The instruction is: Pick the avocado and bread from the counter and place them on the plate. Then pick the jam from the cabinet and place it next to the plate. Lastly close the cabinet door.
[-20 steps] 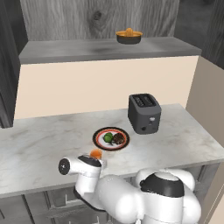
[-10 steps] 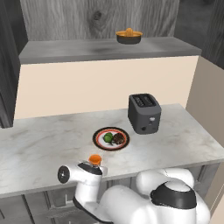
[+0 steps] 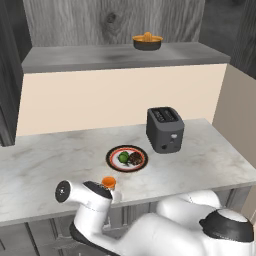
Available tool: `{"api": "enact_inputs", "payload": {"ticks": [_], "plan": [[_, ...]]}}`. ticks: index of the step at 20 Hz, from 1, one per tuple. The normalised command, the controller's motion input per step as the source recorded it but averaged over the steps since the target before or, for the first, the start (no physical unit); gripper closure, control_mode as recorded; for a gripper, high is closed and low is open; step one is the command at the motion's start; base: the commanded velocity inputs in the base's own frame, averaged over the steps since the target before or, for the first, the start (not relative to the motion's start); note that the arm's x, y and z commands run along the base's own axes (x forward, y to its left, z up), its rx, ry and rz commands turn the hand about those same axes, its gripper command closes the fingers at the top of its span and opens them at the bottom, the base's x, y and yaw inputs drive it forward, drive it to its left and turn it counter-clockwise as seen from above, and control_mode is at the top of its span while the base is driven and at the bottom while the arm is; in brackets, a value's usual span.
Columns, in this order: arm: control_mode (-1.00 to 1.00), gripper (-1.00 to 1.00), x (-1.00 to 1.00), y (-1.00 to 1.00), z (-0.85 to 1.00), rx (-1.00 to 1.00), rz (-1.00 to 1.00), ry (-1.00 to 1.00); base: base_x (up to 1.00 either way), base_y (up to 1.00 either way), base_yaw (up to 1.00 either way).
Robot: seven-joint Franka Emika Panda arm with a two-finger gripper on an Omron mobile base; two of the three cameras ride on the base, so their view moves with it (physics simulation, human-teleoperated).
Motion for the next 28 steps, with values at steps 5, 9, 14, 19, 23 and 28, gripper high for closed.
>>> {"api": "enact_inputs", "payload": {"ticks": [5,9,14,19,23,28], "plan": [[-1.0,-1.0,-0.74,0.02,0.55,-0.02,0.0,-0.01,0.0,0.0,0.0],[-1.0,-1.0,-0.77,0.0,0.61,-0.07,0.0,-0.12,0.0,0.0,0.0],[-1.0,-1.0,-0.76,0.0,0.7,-0.05,0.0,-0.17,0.0,0.0,0.0],[-1.0,-1.0,-0.41,0.1,0.69,-0.05,0.01,-0.2,0.0,0.0,0.0],[-1.0,-1.0,-0.04,0.34,0.6,-0.08,0.0,-0.16,0.0,0.0,0.0],[-1.0,-1.0,0.0,0.41,0.54,-0.1,0.0,-0.15,0.0,0.0,0.0]]}}
